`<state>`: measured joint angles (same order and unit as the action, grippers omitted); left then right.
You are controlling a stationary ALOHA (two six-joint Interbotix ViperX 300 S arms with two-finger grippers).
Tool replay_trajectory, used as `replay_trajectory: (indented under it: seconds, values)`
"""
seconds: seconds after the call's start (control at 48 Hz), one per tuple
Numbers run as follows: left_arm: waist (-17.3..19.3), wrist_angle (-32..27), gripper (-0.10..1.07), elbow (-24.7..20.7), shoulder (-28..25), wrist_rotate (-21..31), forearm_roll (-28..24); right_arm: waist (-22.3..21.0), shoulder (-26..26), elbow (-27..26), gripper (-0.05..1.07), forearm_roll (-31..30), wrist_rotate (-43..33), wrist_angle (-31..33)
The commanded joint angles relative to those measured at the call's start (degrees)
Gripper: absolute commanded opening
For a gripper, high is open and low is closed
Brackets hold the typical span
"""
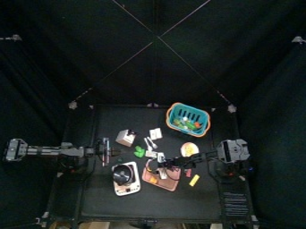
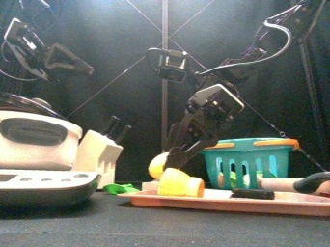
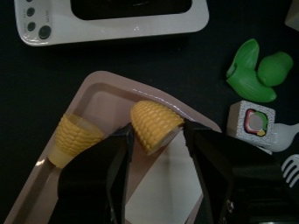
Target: Place corn top above plate
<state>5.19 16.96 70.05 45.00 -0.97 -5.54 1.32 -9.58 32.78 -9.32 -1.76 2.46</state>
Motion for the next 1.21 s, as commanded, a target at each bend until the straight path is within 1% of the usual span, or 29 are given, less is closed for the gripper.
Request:
replay_trajectory:
  seconds: [0.0,0.375,0.542,0.646,0.896,1.042,1.188]
  values:
    - [-0.2,0.5,0.02,-0.8,-0.1,-0.1,0.0,-0.3,3.4,-0.8,0.68,0.9,-0.1,-0.4]
    - [0.2,0.5,0.02,-0.8,-0.1,-0.1,-0.1,-0.8,6.6,-0.2,0.68,2.3,-0.2,-0.5]
    - [0.2,0.5,0.02,-0.8,0.0,-0.1,-0.1,-3.2,9.5,1.6,0.68,7.6,-0.4,-1.1]
    - [0.2,0.5,0.02,-0.9,0.0,-0.1,-0.1,-4.8,12.1,3.8,0.68,10.7,-0.4,-1.2]
    - [0.2,0.5,0.02,-1.0,0.0,-0.1,-0.1,-9.4,16.5,10.1,0.68,12.7,-0.4,-1.4]
    - [0.2,0.5,0.02,-1.0,0.0,-0.1,-0.1,-12.0,17.7,12.0,0.68,12.9,-0.4,-1.2]
    - [0.2,0.5,0.02,-0.8,0.0,-0.1,-0.1,-14.1,17.7,13.3,0.69,12.9,-0.4,-1.0]
